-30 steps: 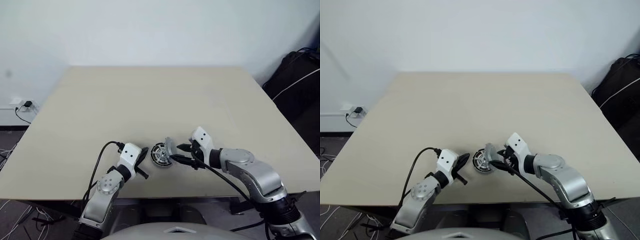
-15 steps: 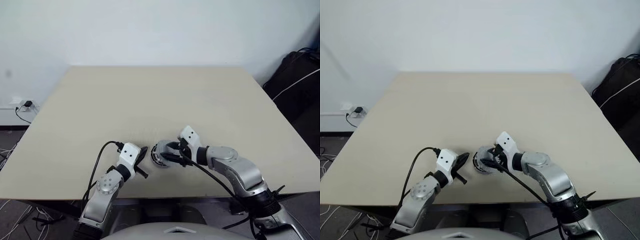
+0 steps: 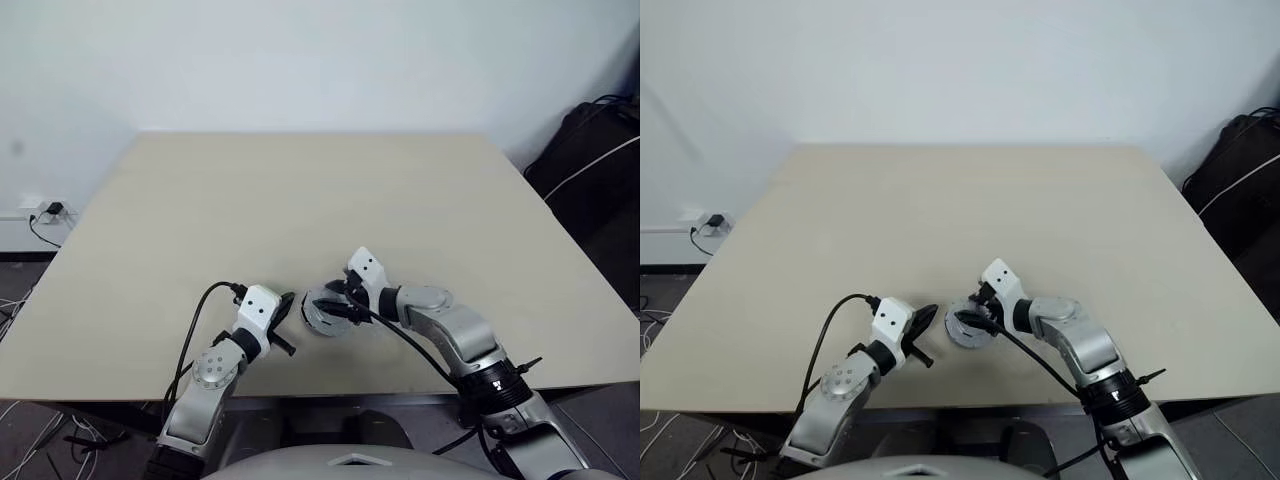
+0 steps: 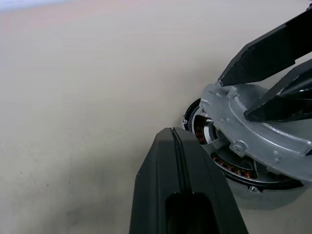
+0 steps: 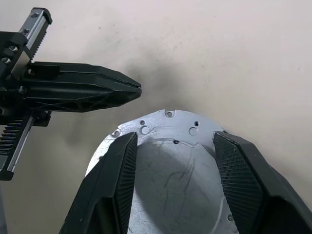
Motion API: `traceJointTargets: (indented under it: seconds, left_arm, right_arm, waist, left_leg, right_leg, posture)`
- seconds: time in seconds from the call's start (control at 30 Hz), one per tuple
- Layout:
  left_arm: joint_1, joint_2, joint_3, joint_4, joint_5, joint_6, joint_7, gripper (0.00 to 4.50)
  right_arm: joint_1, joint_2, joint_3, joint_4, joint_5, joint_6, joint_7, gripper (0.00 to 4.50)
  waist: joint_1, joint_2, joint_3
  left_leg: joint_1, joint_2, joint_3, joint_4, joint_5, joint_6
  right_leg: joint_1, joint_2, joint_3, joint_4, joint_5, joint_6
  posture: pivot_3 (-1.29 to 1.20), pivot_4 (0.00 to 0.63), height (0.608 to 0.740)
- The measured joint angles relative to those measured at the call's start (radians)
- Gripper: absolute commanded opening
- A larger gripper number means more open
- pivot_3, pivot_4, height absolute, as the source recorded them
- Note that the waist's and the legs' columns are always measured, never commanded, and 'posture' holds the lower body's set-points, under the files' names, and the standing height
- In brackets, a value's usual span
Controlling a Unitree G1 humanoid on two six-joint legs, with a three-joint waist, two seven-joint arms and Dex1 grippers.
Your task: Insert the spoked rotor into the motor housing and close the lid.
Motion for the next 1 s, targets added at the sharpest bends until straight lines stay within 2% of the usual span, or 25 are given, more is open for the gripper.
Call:
traceJointTargets:
  seconds: [0.67,0.87,1.0]
  left_arm:
    - [0.01,0.004,-0.002,-0.006,0.0,0.009,0.006,0.0]
    - [0.01,0.006,-0.002,-0.007,0.0,0.009,0.005,0.0]
    - [0.01,0.006,-0.001,-0.007,0.0,0.006,0.005,0.0]
  right_arm:
    - [-0.029,0.054,-0.039,0.164,-0.04,-0.09,-0.045,2.61]
    - [-0.023,0.078,-0.091,0.146,-0.035,-0.14,-0.072,2.61]
    - [-0.015,0.053,-0.128,0.063,-0.029,-0.176,-0.064,2.61]
  waist:
    - [-0.005,0.001,-0.001]
    - [-0.006,0.001,0.0]
    - [-0.005,0.001,0.0]
  left_leg:
    - [0.0,0.0,0.0,0.0,0.001,-0.001]
    - [0.0,0.0,0.0,0.0,0.001,-0.002]
    - [0.0,0.0,0.0,0.0,0.001,-0.002]
  right_leg:
    - [0.0,0.0,0.0,0.0,0.0,0.001]
    - [0.0,0.0,0.0,0.0,0.0,0.001]
    - [0.0,0.0,0.0,0.0,-0.001,0.001]
  posture:
    - [0.0,0.0,0.74]
    - [0.0,0.0,0.74]
    - [0.0,0.0,0.74]
